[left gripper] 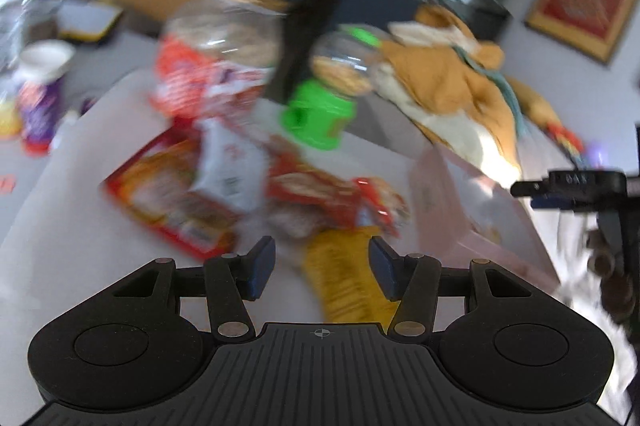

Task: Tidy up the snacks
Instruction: 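Lower the stick snack bag into the pink box and open the right tool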

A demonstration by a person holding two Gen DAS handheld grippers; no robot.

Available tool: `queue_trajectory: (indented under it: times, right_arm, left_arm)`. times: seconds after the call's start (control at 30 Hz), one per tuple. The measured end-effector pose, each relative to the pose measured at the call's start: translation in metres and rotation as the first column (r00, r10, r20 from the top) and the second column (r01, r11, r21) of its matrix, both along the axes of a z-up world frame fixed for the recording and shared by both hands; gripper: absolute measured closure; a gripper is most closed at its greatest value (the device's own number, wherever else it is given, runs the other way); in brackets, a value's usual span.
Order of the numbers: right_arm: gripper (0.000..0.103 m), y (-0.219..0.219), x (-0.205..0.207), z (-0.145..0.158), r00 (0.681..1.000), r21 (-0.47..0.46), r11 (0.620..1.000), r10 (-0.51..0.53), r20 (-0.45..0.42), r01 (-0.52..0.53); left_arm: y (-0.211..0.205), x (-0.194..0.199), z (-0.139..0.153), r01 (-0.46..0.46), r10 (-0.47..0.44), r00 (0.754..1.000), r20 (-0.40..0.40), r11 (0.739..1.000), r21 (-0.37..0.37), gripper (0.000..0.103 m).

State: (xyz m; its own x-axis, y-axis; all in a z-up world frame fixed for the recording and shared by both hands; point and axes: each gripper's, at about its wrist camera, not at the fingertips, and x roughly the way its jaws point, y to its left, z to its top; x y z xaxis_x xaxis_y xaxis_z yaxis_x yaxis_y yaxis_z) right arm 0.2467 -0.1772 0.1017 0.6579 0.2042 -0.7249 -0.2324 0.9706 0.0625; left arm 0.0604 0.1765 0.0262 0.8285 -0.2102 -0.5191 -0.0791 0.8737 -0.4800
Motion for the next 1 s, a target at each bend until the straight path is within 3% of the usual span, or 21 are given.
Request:
queue_trajectory:
  times: [0.1,0.2,0.3,0.4,0.47,0.5,0.57,0.6,0.63,0.77,1.0]
  right_arm:
    - [0.028,0.027,-0.01,0.004,0.998,0.0,0.999,0.039,0.043,-0.039]
    - [0.019,0.068,-0.017,0.001,0.99,0.01,0.991,0.13,0.05,-0.131]
    - [0.019,0.115,-0.009,-0.013,0.983,0.027,0.983,0.181,-0.012,-0.181]
    - [0.019,0.146,0.013,-0.033,0.988,0.023,0.991,0.136,-0.071,-0.135]
    - [0.019,0.161,0.031,-0.045,0.992,-0.03,0.994,0.102,-0.072,-0.105]
    - [0.021,0.169,0.038,-0.05,0.993,-0.07,0.993,0.092,-0.07,-0.097]
    - [0.038,0.184,0.046,-0.061,0.995,-0.137,0.987,0.074,-0.069,-0.083]
    - [0.054,0.19,0.048,-0.066,0.993,-0.158,0.983,0.075,-0.09,-0.089]
    - [0.059,0.194,0.049,-0.07,0.988,-0.154,0.982,0.087,-0.128,-0.107]
    - [0.059,0.195,0.022,-0.069,0.968,-0.076,0.984,0.143,-0.204,-0.162]
    - [0.058,0.189,-0.052,-0.064,0.901,0.053,0.943,0.329,-0.282,-0.328]
  left_arm:
    - [0.012,-0.01,-0.007,-0.049,0.049,0.999,-0.003,0.999,-0.019,0.046]
    - [0.014,-0.023,-0.007,-0.052,0.052,0.998,0.022,0.998,0.027,0.046]
    - [0.012,-0.031,-0.009,-0.046,0.043,0.998,0.044,0.997,0.054,0.046]
    - [0.012,-0.035,-0.011,-0.022,0.021,0.999,0.033,0.999,0.041,0.046]
    - [0.011,-0.038,-0.01,-0.009,0.008,1.0,0.029,0.999,0.045,0.046]
    - [0.01,-0.041,-0.01,-0.005,0.003,1.0,0.025,0.998,0.056,0.046]
    - [0.009,-0.045,-0.01,-0.005,0.004,1.0,0.015,0.997,0.077,0.046]
    - [0.01,-0.045,-0.01,-0.008,0.007,1.0,0.01,0.997,0.082,0.046]
    - [0.011,-0.046,-0.011,-0.011,0.011,1.0,0.003,0.997,0.082,0.046]
    - [0.015,-0.047,-0.015,-0.026,0.028,0.999,-0.019,0.997,0.067,0.046]
    - [0.002,-0.052,-0.013,-0.02,0.025,0.999,-0.043,0.995,0.096,0.046]
